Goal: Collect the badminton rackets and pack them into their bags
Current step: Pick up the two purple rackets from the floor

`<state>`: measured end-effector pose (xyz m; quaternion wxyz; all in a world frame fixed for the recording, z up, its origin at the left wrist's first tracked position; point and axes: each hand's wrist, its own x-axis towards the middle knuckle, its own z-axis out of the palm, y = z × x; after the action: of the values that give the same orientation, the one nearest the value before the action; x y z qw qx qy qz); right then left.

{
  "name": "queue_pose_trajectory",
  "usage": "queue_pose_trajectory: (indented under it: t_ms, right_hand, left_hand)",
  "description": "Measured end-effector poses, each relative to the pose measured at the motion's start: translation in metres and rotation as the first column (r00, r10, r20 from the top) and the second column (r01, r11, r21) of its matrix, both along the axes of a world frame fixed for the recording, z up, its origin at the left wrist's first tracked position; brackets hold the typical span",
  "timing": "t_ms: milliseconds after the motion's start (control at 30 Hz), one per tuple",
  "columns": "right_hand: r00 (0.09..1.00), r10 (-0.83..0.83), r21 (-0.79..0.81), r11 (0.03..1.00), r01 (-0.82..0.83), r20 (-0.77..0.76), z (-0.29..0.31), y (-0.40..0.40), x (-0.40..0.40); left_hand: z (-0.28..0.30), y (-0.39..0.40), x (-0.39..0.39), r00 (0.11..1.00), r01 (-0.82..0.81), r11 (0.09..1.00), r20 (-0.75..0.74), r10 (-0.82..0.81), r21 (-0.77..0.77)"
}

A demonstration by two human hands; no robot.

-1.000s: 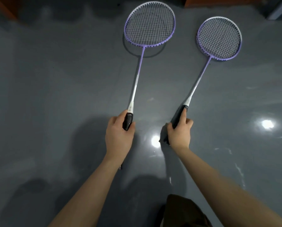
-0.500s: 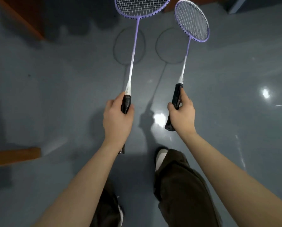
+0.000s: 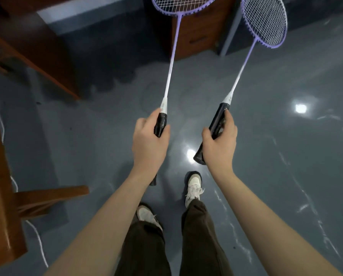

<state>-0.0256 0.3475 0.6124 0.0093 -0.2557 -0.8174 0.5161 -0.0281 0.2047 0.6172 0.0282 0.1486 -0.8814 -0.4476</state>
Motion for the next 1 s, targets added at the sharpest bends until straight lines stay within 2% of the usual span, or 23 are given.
queue_pose_trajectory:
  t_ms: [233, 500, 700, 833, 1000]
  right_hand:
    - [0.985, 0.045, -0.037, 0.998, -0.052, -0.167, 0.074, 0.029, -0.065]
    - [0.886, 0.307, 0.088, 0.951, -0.295, -0.348, 0.132, 0.041, -0.207]
    - [0.800, 0.469, 0.172, 0.883, -0.438, -0.373, 0.157, 0.010, -0.323]
    - [0.757, 0.516, 0.202, 0.856, -0.477, -0.400, 0.165, -0.027, -0.407]
    - [0.728, 0.573, 0.229, 0.819, -0.526, -0.376, 0.169, -0.069, -0.506]
  left_hand:
    - [0.083, 0.029, -0.077, 0.993, 0.007, 1.000, -0.117, -0.007, -0.002]
    - [0.148, 0.033, -0.191, 0.955, -0.143, 0.988, -0.269, 0.123, -0.055]
    - [0.172, -0.004, -0.289, 0.925, -0.246, 0.967, -0.314, 0.214, -0.066]
    - [0.176, -0.046, -0.367, 0.920, -0.252, 0.967, -0.320, 0.228, -0.037]
    - [0.175, -0.094, -0.459, 0.922, -0.276, 0.958, -0.306, 0.239, -0.084]
